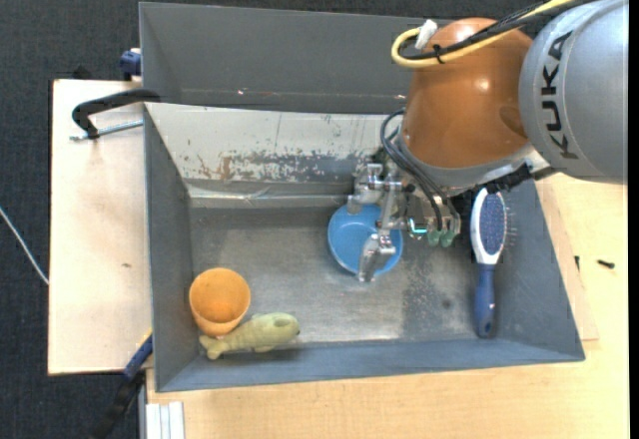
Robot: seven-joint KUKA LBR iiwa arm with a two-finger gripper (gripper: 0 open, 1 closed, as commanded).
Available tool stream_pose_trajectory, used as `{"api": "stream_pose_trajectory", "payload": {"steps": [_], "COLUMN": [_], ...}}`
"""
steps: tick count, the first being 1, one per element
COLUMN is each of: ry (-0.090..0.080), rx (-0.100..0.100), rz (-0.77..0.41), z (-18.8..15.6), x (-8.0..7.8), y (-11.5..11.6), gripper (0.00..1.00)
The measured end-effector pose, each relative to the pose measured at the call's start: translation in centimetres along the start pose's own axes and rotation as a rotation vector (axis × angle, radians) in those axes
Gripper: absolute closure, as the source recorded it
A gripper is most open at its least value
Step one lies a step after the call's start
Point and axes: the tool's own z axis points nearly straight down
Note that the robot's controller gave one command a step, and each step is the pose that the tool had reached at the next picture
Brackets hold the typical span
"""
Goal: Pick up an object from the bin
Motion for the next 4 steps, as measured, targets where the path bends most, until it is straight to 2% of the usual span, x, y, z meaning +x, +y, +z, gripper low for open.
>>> {"api": "stream_pose_trajectory", "payload": {"steps": [1,4], "ry": [-0.011,-0.008], "rx": [-0.004,-0.002], "rz": [0.160,0.158], "z": [14.32,13.98], "x": [-3.39,-3.64], "y": [-4.32,-4.00], "gripper": [0.00,0.00]}}
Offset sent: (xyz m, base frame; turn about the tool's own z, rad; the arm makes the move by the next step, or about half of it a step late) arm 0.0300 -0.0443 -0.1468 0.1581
